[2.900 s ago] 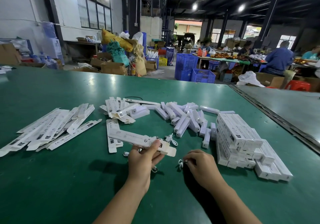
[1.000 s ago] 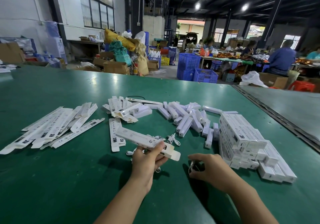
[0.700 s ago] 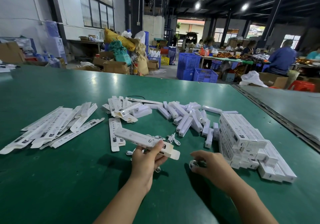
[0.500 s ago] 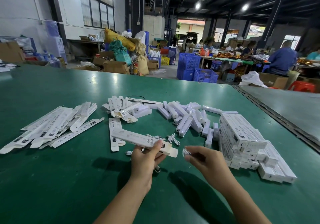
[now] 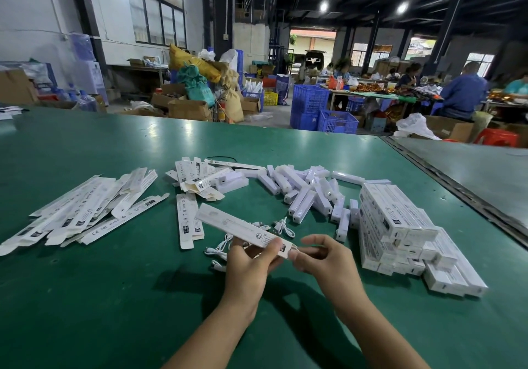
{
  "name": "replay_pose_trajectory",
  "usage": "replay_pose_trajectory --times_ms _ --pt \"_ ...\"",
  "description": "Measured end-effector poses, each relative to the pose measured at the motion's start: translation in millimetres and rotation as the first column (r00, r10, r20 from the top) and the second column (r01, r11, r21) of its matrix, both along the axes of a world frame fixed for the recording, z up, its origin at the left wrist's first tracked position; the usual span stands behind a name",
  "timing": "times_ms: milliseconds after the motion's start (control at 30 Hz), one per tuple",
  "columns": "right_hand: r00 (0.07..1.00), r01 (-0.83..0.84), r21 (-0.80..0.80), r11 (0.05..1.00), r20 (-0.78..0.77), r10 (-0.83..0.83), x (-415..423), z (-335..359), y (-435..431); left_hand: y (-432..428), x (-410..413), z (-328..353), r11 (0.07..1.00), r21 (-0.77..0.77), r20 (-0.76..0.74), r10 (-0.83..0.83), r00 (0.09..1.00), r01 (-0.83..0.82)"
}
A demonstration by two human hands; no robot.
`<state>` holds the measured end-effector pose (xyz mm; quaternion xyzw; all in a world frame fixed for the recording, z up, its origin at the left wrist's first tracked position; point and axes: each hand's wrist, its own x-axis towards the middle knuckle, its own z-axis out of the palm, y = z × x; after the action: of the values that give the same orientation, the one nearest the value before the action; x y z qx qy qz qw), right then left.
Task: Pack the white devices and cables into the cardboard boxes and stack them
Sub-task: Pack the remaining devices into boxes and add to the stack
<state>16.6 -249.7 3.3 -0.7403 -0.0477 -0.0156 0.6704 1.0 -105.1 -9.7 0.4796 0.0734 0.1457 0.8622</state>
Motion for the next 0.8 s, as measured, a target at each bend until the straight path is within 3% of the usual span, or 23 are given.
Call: replay_pose_trajectory --times_ms 167,367,667,800 --pt "0.999 -0.022 0.151 0.988 -0.038 0.028 -1 -4 2 -3 1 -1 1.0 -0.001 -0.009 -0.01 1.0 0.01" --pt "0.968 -0.229 0.266 0.936 -0.039 0.248 -2 2 -2 7 1 4 0.997 -0.077 -0.003 -0.03 1.0 0.029" --pt "0.987 -0.158 0.159 0.975 -0.002 0.16 -2 5 -1 6 -5 9 0.988 -0.051 -0.009 -0.146 0.989 0.145" --pt "0.973 -0.215 0.12 0.969 -0.061 0.223 0 6 -8 9 -6 12 0.978 -0.043 -0.033 -0.208 0.978 0.206"
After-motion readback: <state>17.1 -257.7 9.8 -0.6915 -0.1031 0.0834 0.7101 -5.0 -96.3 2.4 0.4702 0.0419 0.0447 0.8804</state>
